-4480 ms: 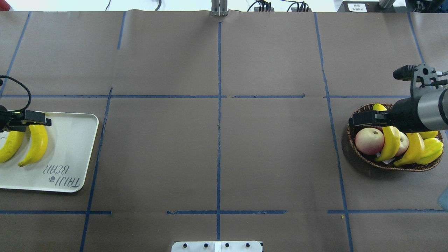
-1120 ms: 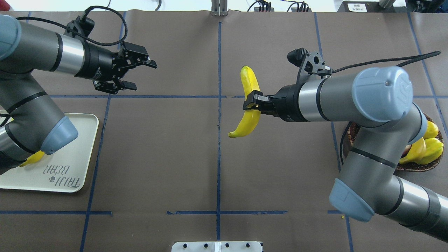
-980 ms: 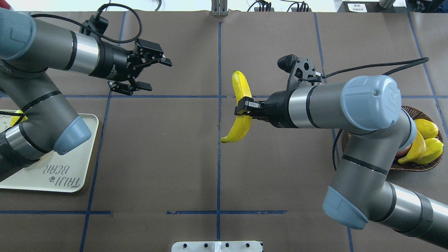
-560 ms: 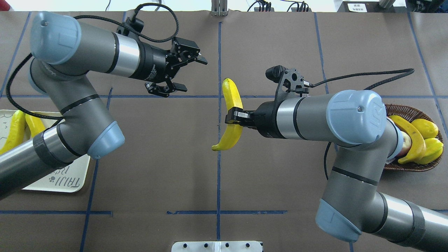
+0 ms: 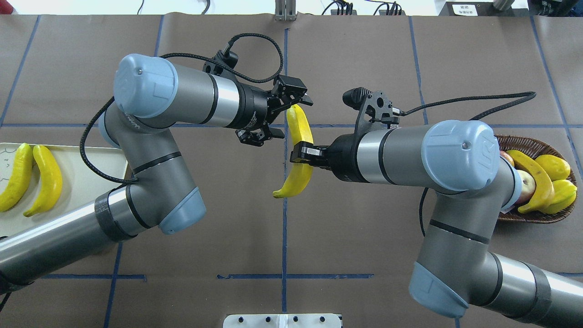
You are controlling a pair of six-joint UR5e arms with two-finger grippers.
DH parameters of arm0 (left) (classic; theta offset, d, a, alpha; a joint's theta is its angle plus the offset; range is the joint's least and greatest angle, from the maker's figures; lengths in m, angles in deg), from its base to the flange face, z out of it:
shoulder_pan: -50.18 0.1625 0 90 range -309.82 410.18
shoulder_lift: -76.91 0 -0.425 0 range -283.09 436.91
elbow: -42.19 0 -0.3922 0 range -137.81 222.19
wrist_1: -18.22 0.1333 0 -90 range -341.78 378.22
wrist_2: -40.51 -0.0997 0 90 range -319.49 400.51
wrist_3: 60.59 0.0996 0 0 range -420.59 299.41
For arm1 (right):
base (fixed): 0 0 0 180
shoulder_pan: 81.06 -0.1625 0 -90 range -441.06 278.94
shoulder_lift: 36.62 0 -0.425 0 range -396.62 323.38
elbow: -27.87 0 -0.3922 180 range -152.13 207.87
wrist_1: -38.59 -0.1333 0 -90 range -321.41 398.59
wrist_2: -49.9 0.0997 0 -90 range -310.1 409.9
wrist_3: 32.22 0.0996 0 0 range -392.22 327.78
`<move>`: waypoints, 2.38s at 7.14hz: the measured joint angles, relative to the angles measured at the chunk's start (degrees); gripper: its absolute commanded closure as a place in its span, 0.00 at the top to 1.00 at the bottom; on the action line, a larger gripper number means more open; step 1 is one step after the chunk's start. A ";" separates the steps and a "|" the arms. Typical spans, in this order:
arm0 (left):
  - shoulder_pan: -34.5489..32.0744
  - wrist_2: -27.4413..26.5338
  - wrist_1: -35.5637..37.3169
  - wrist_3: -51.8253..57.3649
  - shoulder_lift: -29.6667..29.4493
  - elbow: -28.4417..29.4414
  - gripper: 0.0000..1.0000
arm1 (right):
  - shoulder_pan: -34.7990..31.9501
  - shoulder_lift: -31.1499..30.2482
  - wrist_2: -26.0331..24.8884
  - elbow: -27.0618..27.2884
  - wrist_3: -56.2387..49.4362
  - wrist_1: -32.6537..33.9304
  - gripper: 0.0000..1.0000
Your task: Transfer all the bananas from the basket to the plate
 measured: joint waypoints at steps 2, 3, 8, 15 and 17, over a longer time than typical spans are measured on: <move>1.00 -0.31 -0.08 0.08 -0.13 0.05 0.00 | 0.00 -0.06 0.00 0.00 -0.08 -0.01 0.04; 1.10 -0.30 -0.10 0.13 -0.01 -0.01 0.00 | -0.01 -0.06 0.00 0.01 -0.15 -0.01 0.20; 0.27 -0.26 -1.39 0.02 0.71 0.01 0.00 | -0.28 -0.05 -0.45 0.75 0.04 0.07 1.00; -10.05 2.81 -0.86 25.47 35.62 -8.88 0.00 | -20.11 -9.99 23.14 6.68 -8.71 6.58 1.00; -10.74 -0.07 -0.90 36.01 45.72 -9.56 0.80 | -22.40 -13.89 25.14 6.58 -15.71 7.94 1.00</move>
